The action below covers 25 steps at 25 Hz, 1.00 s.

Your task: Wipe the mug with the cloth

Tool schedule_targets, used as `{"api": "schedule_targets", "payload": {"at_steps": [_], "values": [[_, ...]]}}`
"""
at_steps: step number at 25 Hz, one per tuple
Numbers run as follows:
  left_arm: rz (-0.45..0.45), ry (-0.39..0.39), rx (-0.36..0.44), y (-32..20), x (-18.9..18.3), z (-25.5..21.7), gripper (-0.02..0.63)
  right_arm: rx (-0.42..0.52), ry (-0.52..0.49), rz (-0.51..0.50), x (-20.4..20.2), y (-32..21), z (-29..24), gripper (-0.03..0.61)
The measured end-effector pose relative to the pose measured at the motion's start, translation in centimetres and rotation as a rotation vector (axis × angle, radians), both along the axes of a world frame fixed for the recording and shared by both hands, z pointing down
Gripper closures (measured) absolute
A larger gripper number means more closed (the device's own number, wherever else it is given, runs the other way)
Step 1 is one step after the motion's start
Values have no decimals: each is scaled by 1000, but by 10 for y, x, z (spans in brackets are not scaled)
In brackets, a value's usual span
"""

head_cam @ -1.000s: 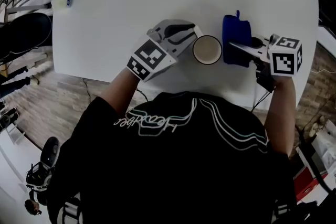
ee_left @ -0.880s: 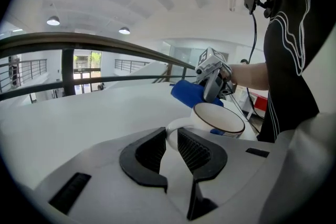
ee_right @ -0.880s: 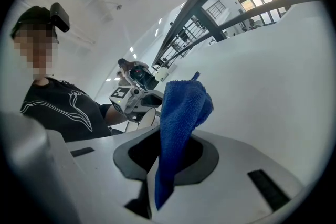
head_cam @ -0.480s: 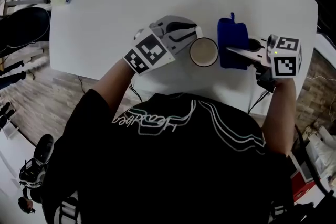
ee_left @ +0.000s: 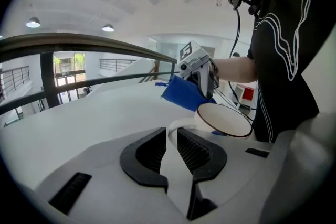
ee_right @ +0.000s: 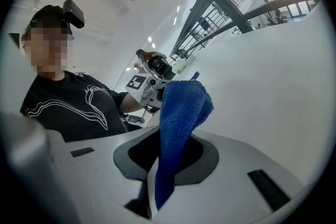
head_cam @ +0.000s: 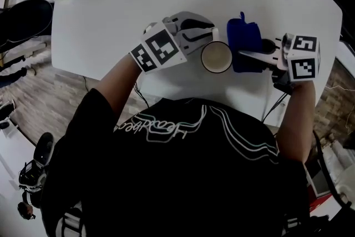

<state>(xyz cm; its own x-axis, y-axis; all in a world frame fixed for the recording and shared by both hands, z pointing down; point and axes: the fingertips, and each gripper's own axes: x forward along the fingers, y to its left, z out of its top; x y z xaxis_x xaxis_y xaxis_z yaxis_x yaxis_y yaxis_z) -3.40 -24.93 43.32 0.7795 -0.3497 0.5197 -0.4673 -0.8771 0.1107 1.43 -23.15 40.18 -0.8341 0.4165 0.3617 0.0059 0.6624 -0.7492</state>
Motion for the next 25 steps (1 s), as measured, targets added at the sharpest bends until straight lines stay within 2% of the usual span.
{"api": "schedule_targets", "payload": {"at_steps": [5, 12, 20, 23, 25], "values": [[-2, 6, -13, -1, 3, 1, 541, 0, -1, -50, -1, 2, 5, 525], [-16, 9, -25, -5, -2, 0, 541, 4, 44, -59, -14, -6, 18, 525], [-27, 9, -25, -2, 3, 1, 541, 41, 184, -4, -18, -7, 50, 525], [-34, 7, -39, 2, 17, 0, 541, 52, 199, 30, -3, -4, 50, 525], [-34, 8, -59, 2, 14, 4, 541, 60, 200, 67, -6, -6, 51, 525]]}}
